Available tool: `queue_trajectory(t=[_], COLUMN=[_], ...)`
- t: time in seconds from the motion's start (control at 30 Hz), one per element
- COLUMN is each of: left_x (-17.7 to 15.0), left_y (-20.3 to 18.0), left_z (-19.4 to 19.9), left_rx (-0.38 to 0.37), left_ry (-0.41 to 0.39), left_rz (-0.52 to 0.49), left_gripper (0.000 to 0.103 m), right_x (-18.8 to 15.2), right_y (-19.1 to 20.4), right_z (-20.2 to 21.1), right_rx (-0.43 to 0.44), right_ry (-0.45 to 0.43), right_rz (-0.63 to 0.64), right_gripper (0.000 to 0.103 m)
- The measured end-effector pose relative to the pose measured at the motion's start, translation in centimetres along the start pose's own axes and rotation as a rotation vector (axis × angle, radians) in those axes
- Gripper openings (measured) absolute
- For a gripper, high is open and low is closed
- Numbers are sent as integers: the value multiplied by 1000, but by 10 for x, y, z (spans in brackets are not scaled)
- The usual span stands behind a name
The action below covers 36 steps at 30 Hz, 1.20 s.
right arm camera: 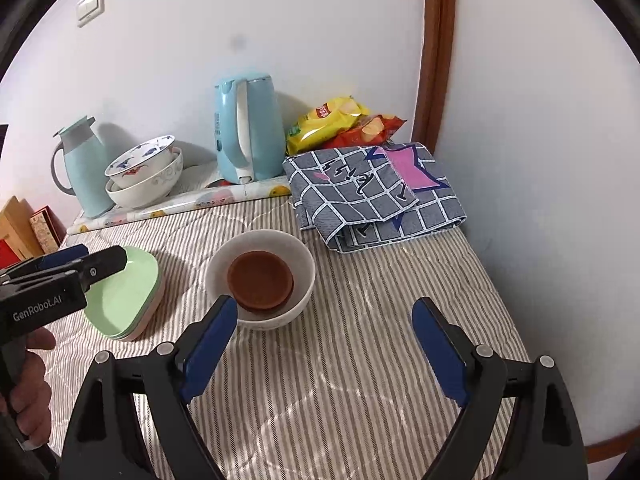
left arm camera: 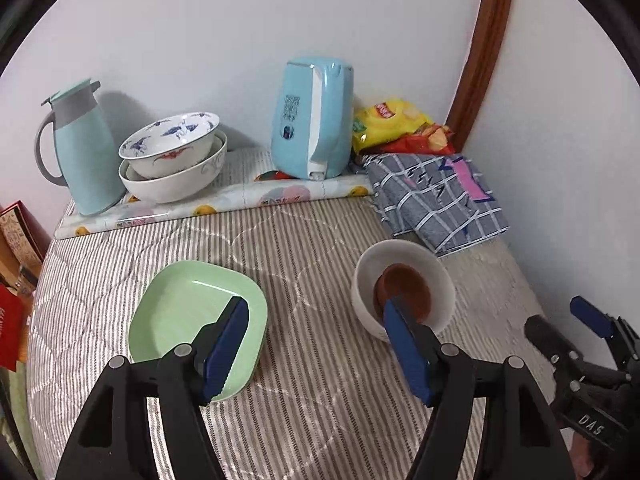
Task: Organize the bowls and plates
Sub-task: 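Move the left tool back and over to the white bowl rim, then grasp the white bowl rim with the left tool and lift it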
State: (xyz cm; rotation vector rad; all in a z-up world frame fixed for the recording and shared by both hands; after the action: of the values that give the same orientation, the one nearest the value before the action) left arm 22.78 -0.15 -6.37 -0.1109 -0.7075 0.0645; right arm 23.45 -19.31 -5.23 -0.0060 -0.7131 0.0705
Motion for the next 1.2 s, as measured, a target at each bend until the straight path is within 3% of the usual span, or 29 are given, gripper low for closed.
queue_trajectory(t=[0.37,0.7,0.97,1.07,1.2], left_x=[10,10,5,3,1], left_y=[1,-11,-20,-19,-18], left_z=[-41,-82,-108,-116,-126], left_rx=[43,30,1,25,29], left_ry=[-16,61,136,167,202], left_rz=[33,57,89,82,77], left_gripper=[69,68,55,51,44], right_x=[12,20,16,15,15], right_y=[-1,-10,-15,-12,-6], right_z=[-41,-87,-125,-136,-146], right_rx=[51,102,155,179,182], right_ry=[31,84,175,203,225], right_rz=[17,40,2,3,17], right_gripper=[88,87,70,61,58])
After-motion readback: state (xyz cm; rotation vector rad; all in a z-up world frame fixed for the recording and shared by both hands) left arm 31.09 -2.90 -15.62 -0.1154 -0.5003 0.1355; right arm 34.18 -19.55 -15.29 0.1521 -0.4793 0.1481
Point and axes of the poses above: each gripper's, at about its wrist camera, not at the fingertips, and z roughly against the way its jaws point, y to its left, x to its top, the point moved 3 cm from there along -z, roughly the way its jaws point, and after that the axes turned 4 degrees about -x, right-handed, at the moved point
